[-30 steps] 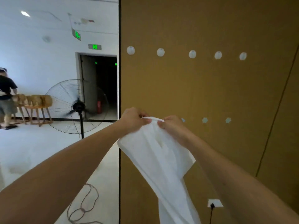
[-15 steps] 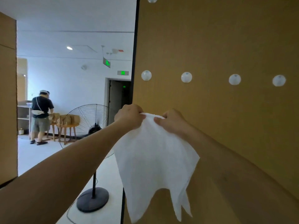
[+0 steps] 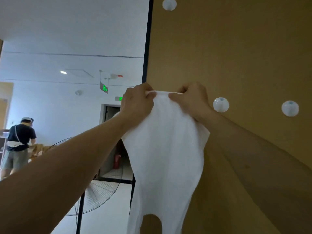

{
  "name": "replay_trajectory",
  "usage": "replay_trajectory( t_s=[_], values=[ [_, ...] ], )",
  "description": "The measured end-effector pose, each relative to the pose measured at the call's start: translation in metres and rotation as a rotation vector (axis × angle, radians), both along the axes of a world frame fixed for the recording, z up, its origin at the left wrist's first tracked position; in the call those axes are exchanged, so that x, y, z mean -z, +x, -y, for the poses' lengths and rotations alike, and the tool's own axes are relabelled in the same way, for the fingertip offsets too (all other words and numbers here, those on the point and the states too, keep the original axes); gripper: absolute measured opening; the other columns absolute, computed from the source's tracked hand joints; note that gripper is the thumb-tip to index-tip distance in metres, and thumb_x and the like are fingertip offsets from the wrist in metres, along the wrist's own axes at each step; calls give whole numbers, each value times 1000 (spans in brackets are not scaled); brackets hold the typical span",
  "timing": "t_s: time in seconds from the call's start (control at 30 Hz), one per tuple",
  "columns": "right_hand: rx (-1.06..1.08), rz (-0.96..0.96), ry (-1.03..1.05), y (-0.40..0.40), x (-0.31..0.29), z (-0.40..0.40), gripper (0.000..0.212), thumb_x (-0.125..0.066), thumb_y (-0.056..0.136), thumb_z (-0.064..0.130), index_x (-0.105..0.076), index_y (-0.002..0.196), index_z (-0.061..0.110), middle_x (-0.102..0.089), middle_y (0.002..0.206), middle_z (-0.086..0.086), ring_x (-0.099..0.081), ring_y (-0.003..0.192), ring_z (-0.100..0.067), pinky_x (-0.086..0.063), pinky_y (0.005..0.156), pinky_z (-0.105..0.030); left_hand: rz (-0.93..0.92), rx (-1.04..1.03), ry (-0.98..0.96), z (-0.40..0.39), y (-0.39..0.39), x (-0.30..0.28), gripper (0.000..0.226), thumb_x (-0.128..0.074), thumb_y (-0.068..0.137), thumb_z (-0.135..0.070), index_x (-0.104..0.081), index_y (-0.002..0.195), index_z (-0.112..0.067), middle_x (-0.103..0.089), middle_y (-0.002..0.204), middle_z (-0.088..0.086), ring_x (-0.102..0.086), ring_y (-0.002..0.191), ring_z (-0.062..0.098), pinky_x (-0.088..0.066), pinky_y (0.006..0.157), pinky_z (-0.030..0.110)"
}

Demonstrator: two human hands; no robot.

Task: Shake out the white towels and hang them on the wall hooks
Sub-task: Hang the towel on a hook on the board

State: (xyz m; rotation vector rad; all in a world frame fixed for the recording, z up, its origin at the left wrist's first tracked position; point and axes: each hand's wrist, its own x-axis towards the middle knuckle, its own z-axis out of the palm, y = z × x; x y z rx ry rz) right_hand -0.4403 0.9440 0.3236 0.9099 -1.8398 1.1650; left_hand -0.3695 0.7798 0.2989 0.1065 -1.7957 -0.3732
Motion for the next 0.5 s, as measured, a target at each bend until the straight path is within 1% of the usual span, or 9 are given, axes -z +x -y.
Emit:
replay_trajectory(
  t_s=[0.07,0.1,0.2,0.23,0.3,0.33,0.4,0.47,0.5],
  values=[
    [-5,-34,-62,-10,-16,9,17,-77,71,29,-64,73,20,-65,75,5,-63,71,-11,-51,62,-30,-52,36,-28,6,-10,-17,11,-52,89,-29,-60,97,-31,-65,89,1,-59,88,29,-50,79,38],
    [-1,-58,-75,-16,-19,15,16,-77,70,24,-62,75,21,-64,74,6,-61,70,-11,-50,61,-29,-62,39,-46,7,-15,-21,13,-51,88,-26,-60,95,-32,-64,86,0,-59,86,28,-49,77,37],
    [21,-138,-50,-31,-10,30,8,-69,77,15,-68,80,23,-66,75,9,-61,73,-9,-52,67,-32,-44,45,-53,12,-33,-16,26,-49,88,-20,-70,93,-35,-71,91,-1,-62,86,25,-50,77,33],
    [19,-167,-42,-35,-2,32,10,-66,82,16,-71,84,25,-68,81,11,-62,79,-7,-53,73,-32,-44,40,-54,14,-39,-10,29,-48,89,-20,-71,97,-35,-72,94,0,-63,88,26,-50,79,34],
    [20,-228,-20,-41,13,36,18,-59,91,22,-75,97,28,-72,98,13,-64,90,-5,-51,81,-24,-68,15,-72,16,-48,4,31,-47,91,-21,-68,107,-35,-73,96,1,-63,89,29,-49,83,39],
    [22,-254,-11,-43,20,37,20,-57,95,24,-75,103,28,-73,102,12,-64,92,-4,-49,81,-19,-87,15,-69,15,-51,10,31,-46,92,-22,-67,111,-35,-73,95,2,-63,89,30,-49,84,41],
    [-5,-286,-7,-44,32,38,21,-55,99,31,-74,106,26,-73,98,11,-64,84,-2,-46,73,-12,-129,49,-29,13,-54,22,30,-45,94,-26,-65,114,-34,-72,90,0,-64,87,27,-49,83,41],
    [-36,-308,-30,-43,44,42,24,-52,101,34,-73,98,22,-69,82,13,-62,73,-2,-45,64,-14,-148,70,16,9,-55,32,27,-45,98,-33,-64,115,-36,-72,88,-3,-65,85,22,-50,80,38],
    [-55,-292,-53,-42,49,45,25,-50,101,34,-71,95,22,-65,78,14,-61,73,-3,-45,63,-15,-143,79,41,7,-55,37,26,-44,99,-36,-64,116,-37,-72,89,-4,-65,85,20,-50,80,38]
  ],
)
